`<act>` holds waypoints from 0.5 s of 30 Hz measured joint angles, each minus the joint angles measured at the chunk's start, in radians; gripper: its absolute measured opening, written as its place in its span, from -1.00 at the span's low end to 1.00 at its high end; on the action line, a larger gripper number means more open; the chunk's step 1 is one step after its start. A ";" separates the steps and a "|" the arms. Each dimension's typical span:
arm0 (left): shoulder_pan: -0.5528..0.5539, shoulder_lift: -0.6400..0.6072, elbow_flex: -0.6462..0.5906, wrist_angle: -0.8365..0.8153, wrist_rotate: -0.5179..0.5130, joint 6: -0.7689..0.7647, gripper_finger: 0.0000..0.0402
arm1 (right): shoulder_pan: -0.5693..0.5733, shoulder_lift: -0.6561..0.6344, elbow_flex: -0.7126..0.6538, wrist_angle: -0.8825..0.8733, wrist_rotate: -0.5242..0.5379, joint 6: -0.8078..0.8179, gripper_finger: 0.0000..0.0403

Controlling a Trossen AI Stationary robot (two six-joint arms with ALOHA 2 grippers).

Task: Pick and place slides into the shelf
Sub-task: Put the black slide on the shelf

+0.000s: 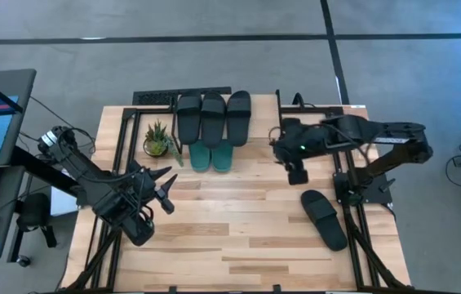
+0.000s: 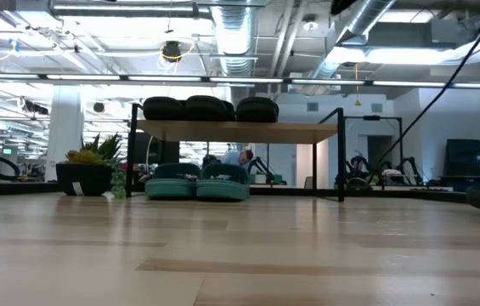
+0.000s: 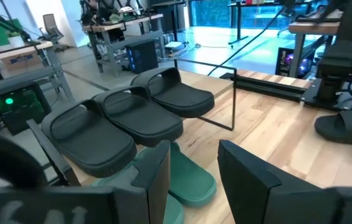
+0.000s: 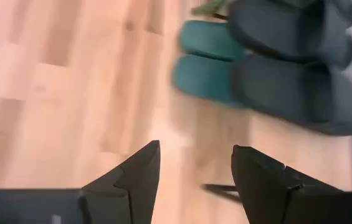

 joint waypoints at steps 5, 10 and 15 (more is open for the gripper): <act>0.020 0.000 0.000 0.000 0.001 0.001 -0.38 | 0.105 -0.036 -0.003 -0.137 -0.013 0.158 -0.12; 0.044 0.000 0.000 0.000 0.002 0.012 -0.38 | 0.214 -0.052 -0.003 -0.261 0.028 0.297 -0.18; 0.065 0.000 0.000 0.000 0.002 0.017 -0.38 | 0.326 -0.061 -0.003 -0.301 0.066 0.424 -0.24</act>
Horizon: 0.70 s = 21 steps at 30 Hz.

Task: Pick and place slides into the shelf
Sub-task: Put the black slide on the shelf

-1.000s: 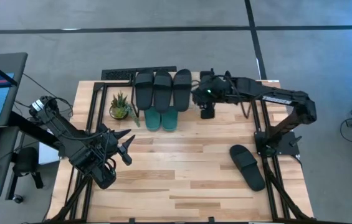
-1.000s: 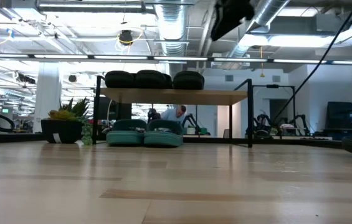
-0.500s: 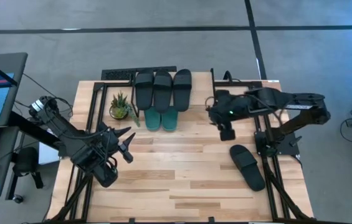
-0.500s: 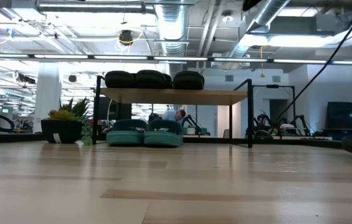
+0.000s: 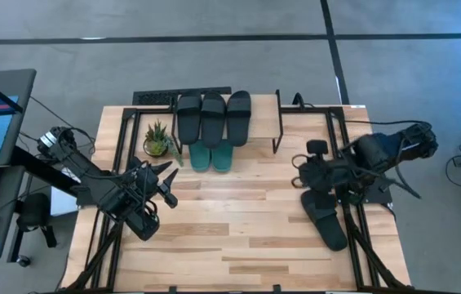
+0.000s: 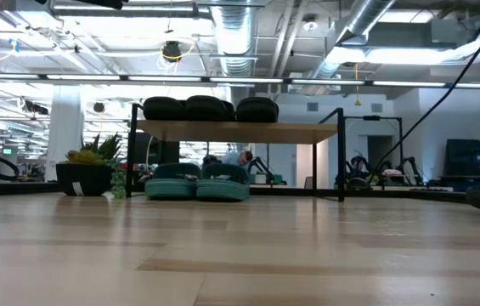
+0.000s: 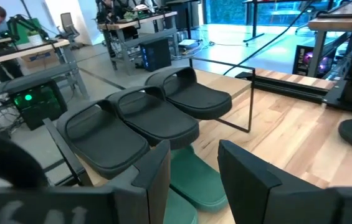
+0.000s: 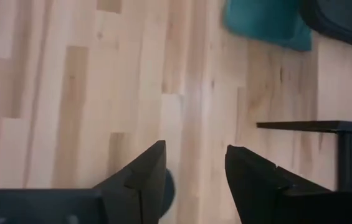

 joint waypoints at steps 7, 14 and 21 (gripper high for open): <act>0.009 0.000 0.000 0.000 0.000 0.001 -0.38 | 0.162 0.006 -0.001 -0.082 0.026 0.175 -0.30; 0.009 0.000 0.000 0.001 0.004 0.001 -0.38 | 0.303 -0.004 -0.060 -0.077 0.028 0.338 -0.34; 0.009 0.000 0.000 0.001 0.005 0.001 -0.38 | 0.426 -0.016 -0.193 -0.078 0.017 0.541 -0.33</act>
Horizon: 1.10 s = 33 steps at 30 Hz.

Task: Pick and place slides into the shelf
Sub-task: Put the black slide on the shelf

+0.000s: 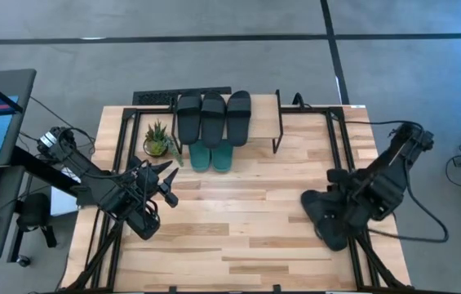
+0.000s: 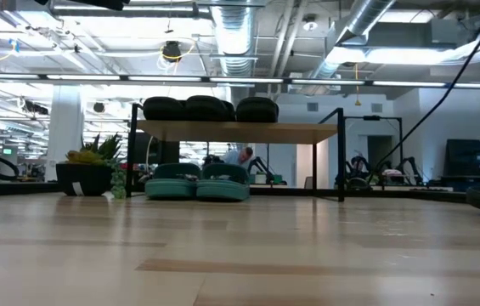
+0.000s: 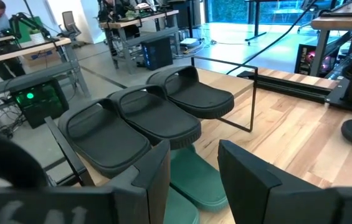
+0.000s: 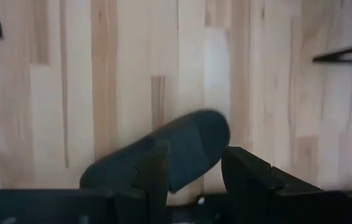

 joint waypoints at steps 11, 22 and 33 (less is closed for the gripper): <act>0.000 0.000 0.000 0.000 0.000 -0.012 -0.38 | 0.206 0.000 -0.164 0.010 -0.019 0.281 -0.34; 0.030 0.000 0.000 0.013 0.000 -0.014 -0.38 | 0.353 0.006 -0.364 0.156 -0.007 0.473 -0.34; 0.045 0.000 0.000 0.031 0.000 -0.013 -0.38 | 0.362 0.006 -0.530 0.323 0.019 0.492 -0.34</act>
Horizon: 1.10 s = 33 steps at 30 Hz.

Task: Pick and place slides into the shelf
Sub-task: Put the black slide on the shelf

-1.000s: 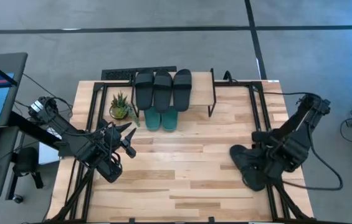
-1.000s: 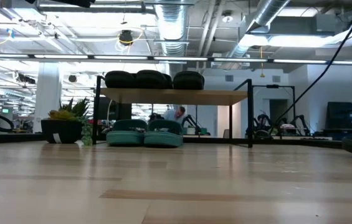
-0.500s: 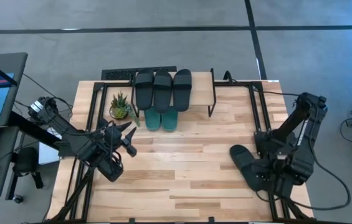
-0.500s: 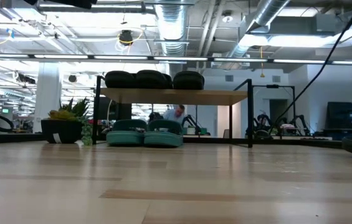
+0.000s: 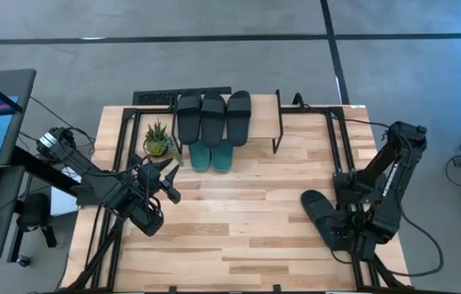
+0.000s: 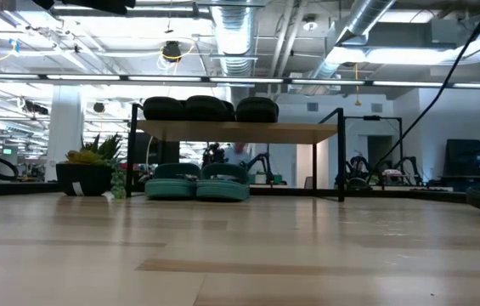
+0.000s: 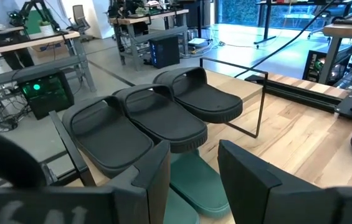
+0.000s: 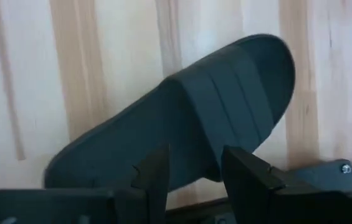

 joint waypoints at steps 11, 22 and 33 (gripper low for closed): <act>0.000 0.000 0.000 0.014 0.003 -0.004 -0.38 | -0.019 0.000 -0.084 0.083 0.000 0.000 -0.38; 0.001 0.000 0.000 0.031 0.011 -0.006 -0.38 | -0.052 0.000 -0.101 0.074 0.071 -0.010 -0.41; 0.001 0.000 0.000 0.034 0.025 -0.006 -0.38 | -0.052 0.091 -0.100 0.142 0.068 -0.062 -0.41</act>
